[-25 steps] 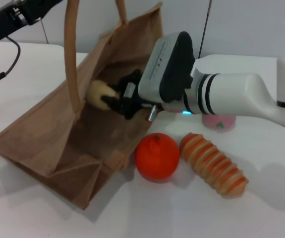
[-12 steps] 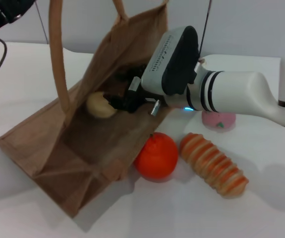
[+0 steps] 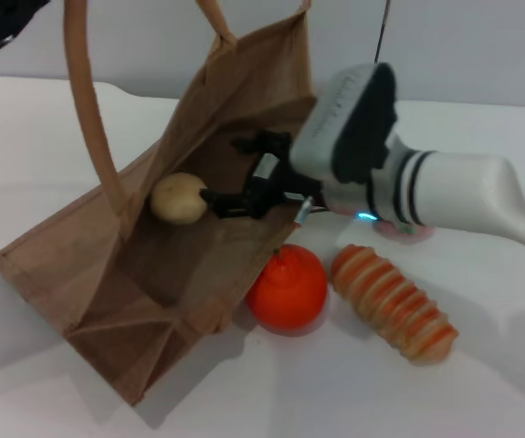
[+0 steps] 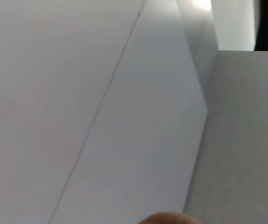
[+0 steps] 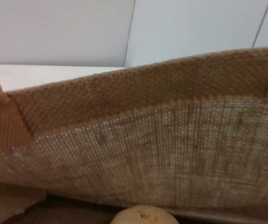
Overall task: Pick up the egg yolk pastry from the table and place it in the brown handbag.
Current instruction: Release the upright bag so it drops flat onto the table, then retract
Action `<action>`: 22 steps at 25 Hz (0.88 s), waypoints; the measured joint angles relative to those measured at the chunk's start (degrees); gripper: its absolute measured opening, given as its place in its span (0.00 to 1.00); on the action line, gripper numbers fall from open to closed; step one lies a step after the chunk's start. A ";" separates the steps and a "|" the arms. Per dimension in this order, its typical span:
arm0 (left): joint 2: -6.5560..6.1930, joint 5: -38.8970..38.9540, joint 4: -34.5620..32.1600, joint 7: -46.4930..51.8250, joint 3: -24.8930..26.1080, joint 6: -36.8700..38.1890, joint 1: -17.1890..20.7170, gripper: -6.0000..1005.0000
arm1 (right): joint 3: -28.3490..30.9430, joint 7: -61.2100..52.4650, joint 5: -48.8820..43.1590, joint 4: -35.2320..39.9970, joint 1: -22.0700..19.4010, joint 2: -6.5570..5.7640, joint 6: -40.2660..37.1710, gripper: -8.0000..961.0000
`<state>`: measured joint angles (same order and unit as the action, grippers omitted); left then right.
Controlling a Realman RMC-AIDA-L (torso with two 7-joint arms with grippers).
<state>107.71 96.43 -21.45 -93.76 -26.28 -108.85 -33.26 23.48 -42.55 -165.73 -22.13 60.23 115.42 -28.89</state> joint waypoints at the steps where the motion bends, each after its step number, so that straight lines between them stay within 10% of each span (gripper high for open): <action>1: -0.11 0.01 0.00 -0.01 0.07 0.49 0.29 0.13 | 0.48 -0.04 0.01 0.06 -0.95 -0.47 -1.18 0.91; 9: -0.10 0.01 0.23 -1.04 0.09 5.35 1.15 0.13 | 8.76 -6.84 -0.02 3.24 -11.57 -7.82 -21.26 0.94; 12: 0.04 0.26 1.93 -2.01 0.17 7.45 1.09 0.13 | 10.83 -8.86 0.00 9.22 -13.03 -7.97 -30.31 0.94; 22: 0.59 -0.14 3.73 -7.65 -0.55 14.93 0.26 0.18 | 23.08 -0.25 3.50 37.12 -14.22 0.03 -68.97 0.94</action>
<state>108.30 96.30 -17.72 -101.41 -26.83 -93.92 -33.00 46.56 -42.80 -162.23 14.99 46.01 115.45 -97.86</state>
